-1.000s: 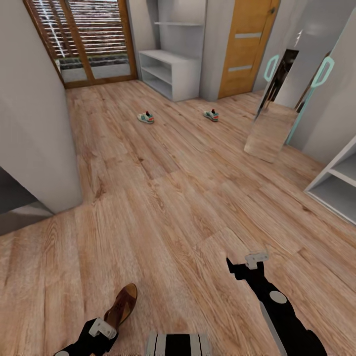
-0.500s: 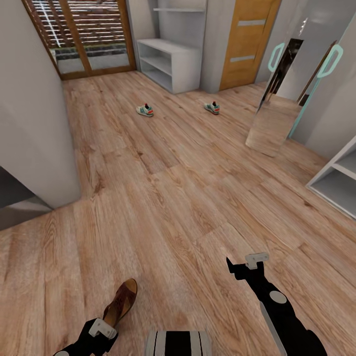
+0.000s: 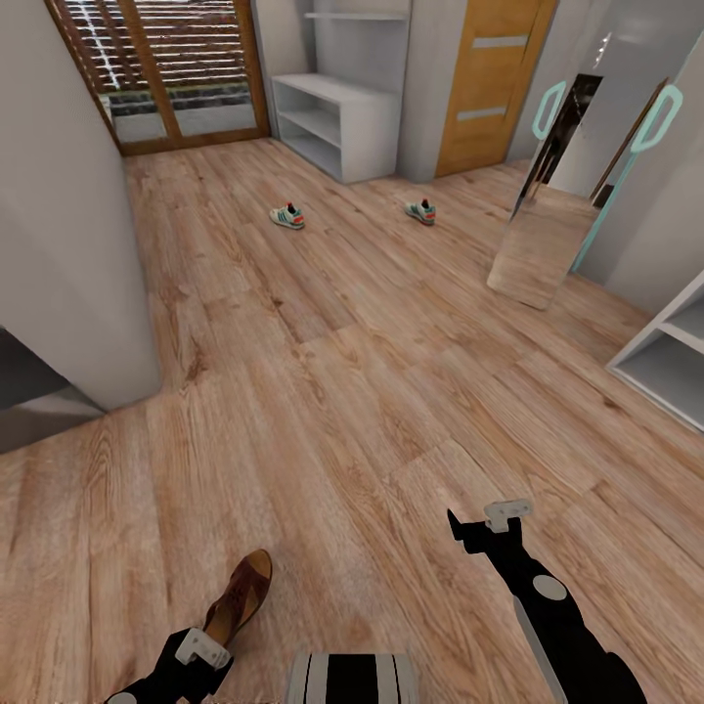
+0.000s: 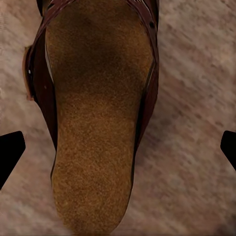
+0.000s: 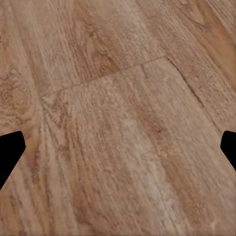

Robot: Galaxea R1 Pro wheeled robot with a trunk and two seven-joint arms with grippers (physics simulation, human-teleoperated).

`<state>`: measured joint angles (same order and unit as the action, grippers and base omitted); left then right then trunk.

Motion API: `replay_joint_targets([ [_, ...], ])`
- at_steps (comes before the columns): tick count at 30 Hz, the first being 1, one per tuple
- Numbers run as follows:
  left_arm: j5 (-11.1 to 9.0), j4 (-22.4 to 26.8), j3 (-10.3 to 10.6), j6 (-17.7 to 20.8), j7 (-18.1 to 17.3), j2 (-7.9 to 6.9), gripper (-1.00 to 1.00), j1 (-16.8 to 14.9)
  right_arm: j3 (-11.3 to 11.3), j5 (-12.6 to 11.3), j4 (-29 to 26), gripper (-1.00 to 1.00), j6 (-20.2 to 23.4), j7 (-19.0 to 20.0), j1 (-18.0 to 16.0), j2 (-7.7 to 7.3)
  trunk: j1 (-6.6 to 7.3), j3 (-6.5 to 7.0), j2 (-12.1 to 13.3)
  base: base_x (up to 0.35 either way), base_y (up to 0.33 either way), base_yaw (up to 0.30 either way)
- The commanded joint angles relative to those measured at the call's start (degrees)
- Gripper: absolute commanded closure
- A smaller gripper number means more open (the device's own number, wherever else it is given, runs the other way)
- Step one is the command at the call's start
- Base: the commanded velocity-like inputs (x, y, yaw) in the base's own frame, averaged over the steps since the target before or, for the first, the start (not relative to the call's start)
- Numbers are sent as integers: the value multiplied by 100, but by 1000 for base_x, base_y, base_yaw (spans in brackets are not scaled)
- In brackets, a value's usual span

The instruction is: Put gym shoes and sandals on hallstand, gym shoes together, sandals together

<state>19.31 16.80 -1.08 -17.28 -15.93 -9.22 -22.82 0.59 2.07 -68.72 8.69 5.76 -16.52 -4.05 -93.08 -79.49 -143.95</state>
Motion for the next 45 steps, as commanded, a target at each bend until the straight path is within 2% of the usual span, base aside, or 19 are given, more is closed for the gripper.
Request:
replay_joint_targets([
  [1,28,0,-13,-21,-15,0,-100,-3,3,22,-10,-100,33,13,0,-2,1,-11,-1,0,0,114],
  [10,21,24,-15,-21,-15,-23,-100,-5,3,22,-10,-100,30,13,0,-3,1,-35,-1,0,0,52],
  [14,20,25,-15,-21,-15,-25,-100,-9,3,22,-10,-100,31,13,0,-5,-9,-125,-7,0,0,3],
  [35,20,32,-15,-21,-11,-18,-100,-5,3,22,-10,-100,31,13,0,-3,-9,-125,-7,0,0,0],
  [45,20,31,-15,-21,-7,-24,-100,-11,3,22,-10,-100,30,13,0,-6,-35,-346,-20,0,0,0],
])
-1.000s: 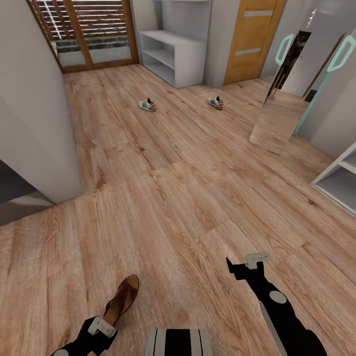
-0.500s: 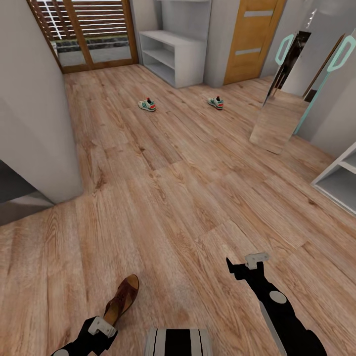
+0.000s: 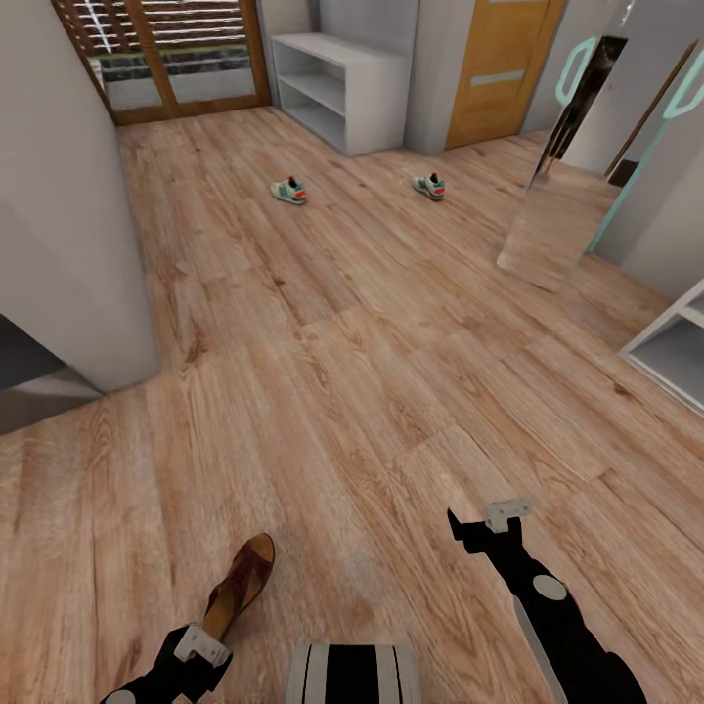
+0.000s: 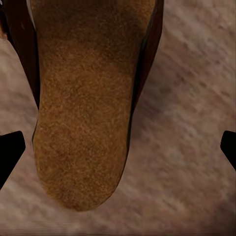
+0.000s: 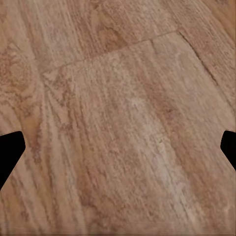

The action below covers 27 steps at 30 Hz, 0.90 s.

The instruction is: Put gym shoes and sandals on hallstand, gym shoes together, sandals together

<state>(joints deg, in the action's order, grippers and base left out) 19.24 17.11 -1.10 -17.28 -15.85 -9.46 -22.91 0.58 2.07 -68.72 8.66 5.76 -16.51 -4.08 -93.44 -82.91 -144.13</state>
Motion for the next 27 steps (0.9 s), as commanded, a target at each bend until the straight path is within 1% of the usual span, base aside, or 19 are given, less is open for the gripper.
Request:
replay_joint_targets([
  [1,27,0,-13,-21,-15,1,-100,-2,3,22,-9,-100,32,13,-1,-2,-1,-26,-3,0,0,0],
  [27,27,4,-13,-21,-14,0,-100,0,3,22,-9,-100,32,13,-1,-1,-1,-26,-3,0,0,0],
])
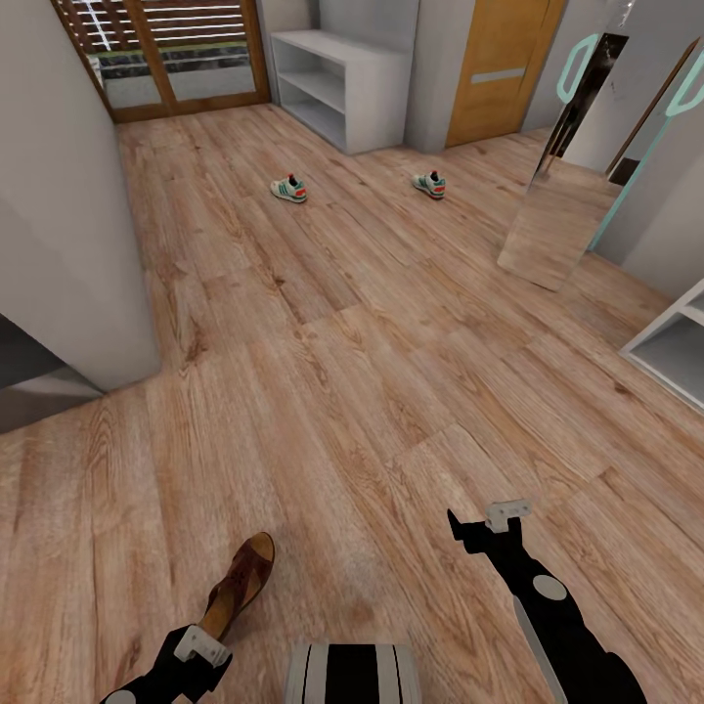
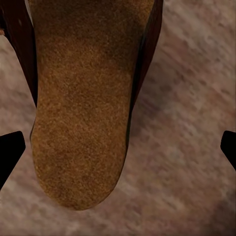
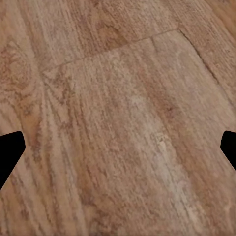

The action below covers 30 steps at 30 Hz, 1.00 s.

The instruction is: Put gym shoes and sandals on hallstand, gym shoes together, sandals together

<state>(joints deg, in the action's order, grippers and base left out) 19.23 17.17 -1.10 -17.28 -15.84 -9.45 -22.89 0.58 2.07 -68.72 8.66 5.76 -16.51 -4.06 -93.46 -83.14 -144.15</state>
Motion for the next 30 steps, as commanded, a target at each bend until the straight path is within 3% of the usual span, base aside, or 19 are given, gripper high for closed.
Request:
replay_joint_targets([
  [1,28,0,-15,-21,-14,1,-100,-2,3,22,-9,-100,32,13,-1,-4,1,-3,-1,0,0,0],
  [30,28,5,-22,-21,46,5,-100,0,3,22,-9,-100,34,13,-1,-2,1,-3,-1,50,41,0],
])
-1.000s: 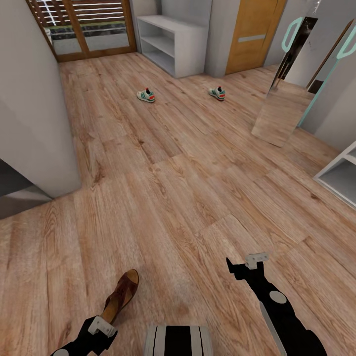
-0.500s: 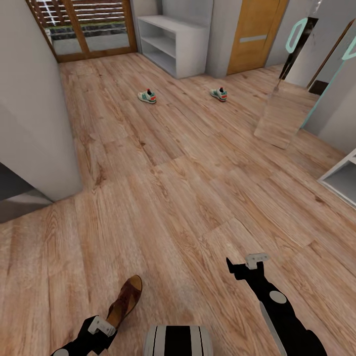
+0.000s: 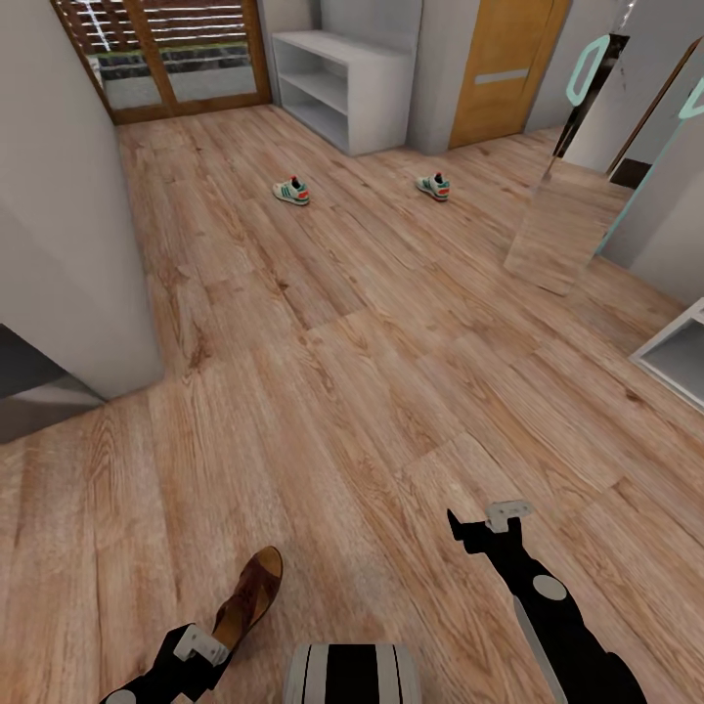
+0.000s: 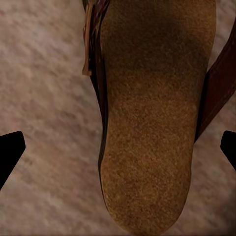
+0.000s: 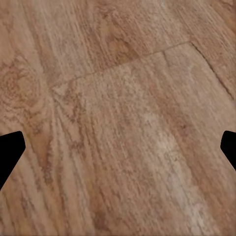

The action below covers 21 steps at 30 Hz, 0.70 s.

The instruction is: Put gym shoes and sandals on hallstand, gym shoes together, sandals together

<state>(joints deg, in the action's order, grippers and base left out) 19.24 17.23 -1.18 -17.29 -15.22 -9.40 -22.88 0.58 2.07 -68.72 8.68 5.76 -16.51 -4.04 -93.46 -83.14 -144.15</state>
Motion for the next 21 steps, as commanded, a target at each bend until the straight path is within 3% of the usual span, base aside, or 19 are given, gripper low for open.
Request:
replay_joint_targets([
  [1,27,-1,-14,-20,-16,0,-100,-1,3,22,-9,-100,33,13,-1,-2,1,-3,-1,2,2,0],
  [21,27,0,-5,-37,-21,2,-100,4,3,22,-9,-100,30,13,-1,-3,1,-3,-1,0,0,0],
])
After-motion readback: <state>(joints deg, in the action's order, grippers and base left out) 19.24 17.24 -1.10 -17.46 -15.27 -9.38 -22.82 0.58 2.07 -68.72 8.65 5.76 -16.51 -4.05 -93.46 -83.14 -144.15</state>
